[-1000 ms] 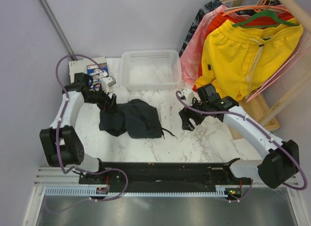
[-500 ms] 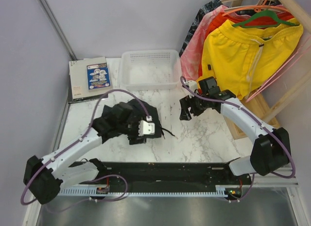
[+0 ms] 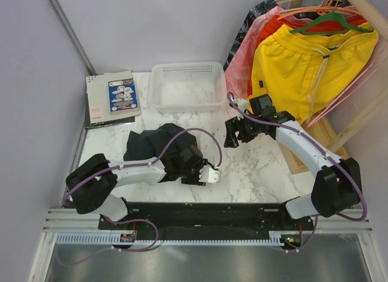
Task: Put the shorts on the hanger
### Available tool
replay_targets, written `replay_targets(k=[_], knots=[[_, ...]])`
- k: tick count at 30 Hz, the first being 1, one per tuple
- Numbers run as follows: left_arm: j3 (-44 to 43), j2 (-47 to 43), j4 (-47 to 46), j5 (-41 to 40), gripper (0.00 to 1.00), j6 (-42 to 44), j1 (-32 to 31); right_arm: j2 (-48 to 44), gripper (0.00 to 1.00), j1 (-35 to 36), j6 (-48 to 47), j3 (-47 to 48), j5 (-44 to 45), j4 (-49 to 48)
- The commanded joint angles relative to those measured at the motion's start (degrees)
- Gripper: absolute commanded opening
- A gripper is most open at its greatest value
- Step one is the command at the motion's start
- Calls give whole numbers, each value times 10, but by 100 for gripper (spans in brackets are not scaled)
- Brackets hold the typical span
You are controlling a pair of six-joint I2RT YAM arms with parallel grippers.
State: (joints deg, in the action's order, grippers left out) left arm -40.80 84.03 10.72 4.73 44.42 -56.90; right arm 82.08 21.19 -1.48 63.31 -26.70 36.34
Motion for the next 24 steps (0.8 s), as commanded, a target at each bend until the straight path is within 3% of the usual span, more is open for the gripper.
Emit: replay_targets(k=[1,3,4,6,10,14,16,18,19,24], knots=[[-39,66,-31,-67,43,-27,-2,-4,86,-8,-3,23,2,-19],[-55,46,2,-64,26,-27,-2,-8,87,-10,-12,26,6,-19],[-62,27,18,-54,8,-29,-2,-9,87,-11,-14,27,10,-19],[-109,-50,108,26,2,-36,-2,-15,87,-12,-24,30,18,-17],[-241,-160,247,259,2,-46,-2,-28,88,-16,-29,34,29,-21],[-348,-196,294,308,2,-62,-1,-32,90,-24,-19,53,36,-28],[-383,-197,326,336,2,-69,28,-36,90,-28,-13,60,36,-29],[-385,-205,352,373,2,-89,76,-45,90,-32,-12,63,33,-29],[-371,-211,354,390,2,-94,131,-48,91,-33,-13,61,34,-29],[-291,-204,341,395,2,-101,304,-62,90,-35,-24,45,24,-29]])
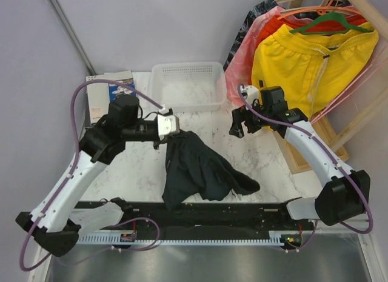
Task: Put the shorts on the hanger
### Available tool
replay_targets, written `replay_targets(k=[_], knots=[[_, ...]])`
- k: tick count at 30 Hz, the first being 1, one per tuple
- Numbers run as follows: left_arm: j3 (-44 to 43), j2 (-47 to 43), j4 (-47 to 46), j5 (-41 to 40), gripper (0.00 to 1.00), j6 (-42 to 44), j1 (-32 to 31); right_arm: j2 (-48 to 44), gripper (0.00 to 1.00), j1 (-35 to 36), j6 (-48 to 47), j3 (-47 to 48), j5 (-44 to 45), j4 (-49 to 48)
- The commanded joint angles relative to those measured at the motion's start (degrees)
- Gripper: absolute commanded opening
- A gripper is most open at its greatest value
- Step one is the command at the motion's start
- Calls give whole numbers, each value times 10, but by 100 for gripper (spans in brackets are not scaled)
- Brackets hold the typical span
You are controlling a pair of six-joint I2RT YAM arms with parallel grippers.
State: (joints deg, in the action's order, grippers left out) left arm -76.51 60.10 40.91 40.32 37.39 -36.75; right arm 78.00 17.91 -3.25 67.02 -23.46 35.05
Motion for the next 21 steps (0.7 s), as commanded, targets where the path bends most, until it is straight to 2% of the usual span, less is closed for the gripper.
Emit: replay_targets(k=[1,3,7,11,14,17,20,21], knots=[[101,45,27,19,2,-34,133,-17,88,-2,-8,3,-18,-16],[135,79,-21,-11,2,-64,144,-10,86,-2,-18,0,-36,-10],[206,135,-82,23,2,-97,211,3,79,-2,-60,6,-106,44],[213,200,-88,38,6,-102,258,1,75,0,-102,-6,-162,106],[205,252,-97,59,12,-141,298,-6,68,11,-92,-34,-202,98],[181,307,-78,82,15,-163,327,-38,65,47,-73,-78,-197,27],[156,360,-55,75,15,-176,340,-55,64,136,-93,-88,-122,-15],[150,371,-47,78,15,-178,349,-50,64,189,-103,-81,-101,-13]])
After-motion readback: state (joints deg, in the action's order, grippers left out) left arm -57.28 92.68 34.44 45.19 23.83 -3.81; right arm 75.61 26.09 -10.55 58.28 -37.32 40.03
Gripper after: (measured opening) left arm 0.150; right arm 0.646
